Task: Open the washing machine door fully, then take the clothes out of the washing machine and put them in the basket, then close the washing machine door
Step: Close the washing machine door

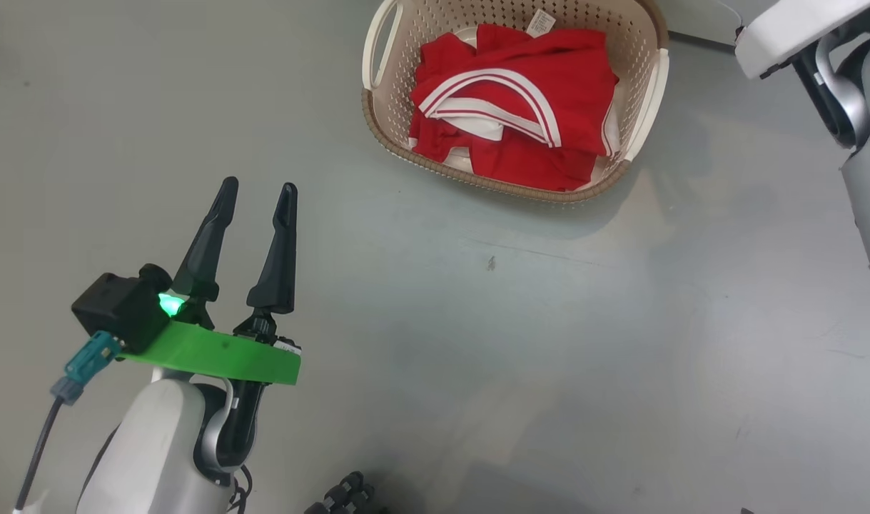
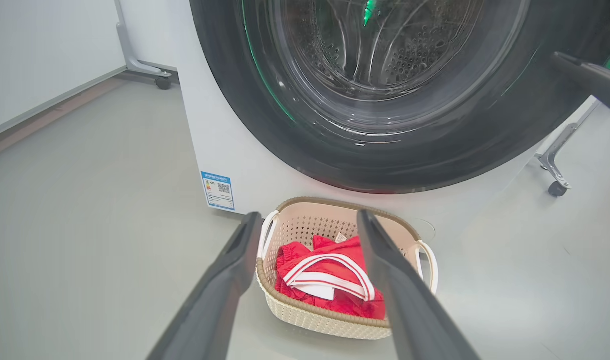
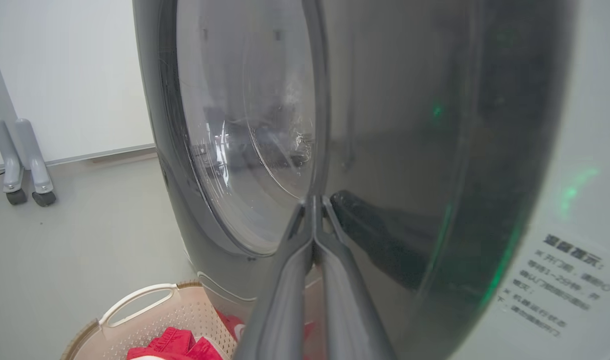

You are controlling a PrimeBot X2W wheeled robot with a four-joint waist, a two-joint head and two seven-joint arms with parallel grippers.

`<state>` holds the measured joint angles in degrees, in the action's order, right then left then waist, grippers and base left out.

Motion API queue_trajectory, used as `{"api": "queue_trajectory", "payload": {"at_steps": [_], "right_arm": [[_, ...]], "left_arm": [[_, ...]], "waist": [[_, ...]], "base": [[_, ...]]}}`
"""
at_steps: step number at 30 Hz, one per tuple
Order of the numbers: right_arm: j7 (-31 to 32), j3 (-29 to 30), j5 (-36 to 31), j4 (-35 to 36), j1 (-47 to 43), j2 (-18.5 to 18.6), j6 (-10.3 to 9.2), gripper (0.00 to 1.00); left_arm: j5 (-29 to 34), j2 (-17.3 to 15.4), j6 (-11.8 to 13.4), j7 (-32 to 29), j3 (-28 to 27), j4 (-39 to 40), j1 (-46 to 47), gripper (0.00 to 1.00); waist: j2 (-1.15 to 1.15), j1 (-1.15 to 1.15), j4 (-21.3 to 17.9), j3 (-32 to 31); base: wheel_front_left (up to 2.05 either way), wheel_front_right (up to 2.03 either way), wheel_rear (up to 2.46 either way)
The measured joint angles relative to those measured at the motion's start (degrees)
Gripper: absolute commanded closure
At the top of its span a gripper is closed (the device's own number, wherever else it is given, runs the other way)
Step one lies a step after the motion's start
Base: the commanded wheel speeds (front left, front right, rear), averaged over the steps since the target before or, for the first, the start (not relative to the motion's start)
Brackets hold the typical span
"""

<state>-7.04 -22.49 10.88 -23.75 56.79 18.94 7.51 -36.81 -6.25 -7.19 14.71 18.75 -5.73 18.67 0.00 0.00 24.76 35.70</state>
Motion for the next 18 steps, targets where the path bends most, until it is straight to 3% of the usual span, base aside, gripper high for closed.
{"api": "queue_trajectory", "payload": {"at_steps": [8, 18], "right_arm": [[0.8, 0.8, -1.1, -1.1, 4.5, 0.9, -0.18, 1.0], [0.1, 2.1, -1.4, -3.7, 6.1, 0.8, -2.16, 1.0]], "left_arm": [[-0.5, 0.5, 0.0, 0.0, 0.1, -0.1, 0.9, 0.0], [-0.5, 1.2, 0.0, 0.0, 0.5, -1.2, 1.5, 0.0]], "waist": [[0.0, 0.0, 0.9, 2.4], [0.0, 0.0, 2.0, 3.2]], "base": [[0.0, 0.0, 0.0], [0.0, 0.0, 0.0]]}}
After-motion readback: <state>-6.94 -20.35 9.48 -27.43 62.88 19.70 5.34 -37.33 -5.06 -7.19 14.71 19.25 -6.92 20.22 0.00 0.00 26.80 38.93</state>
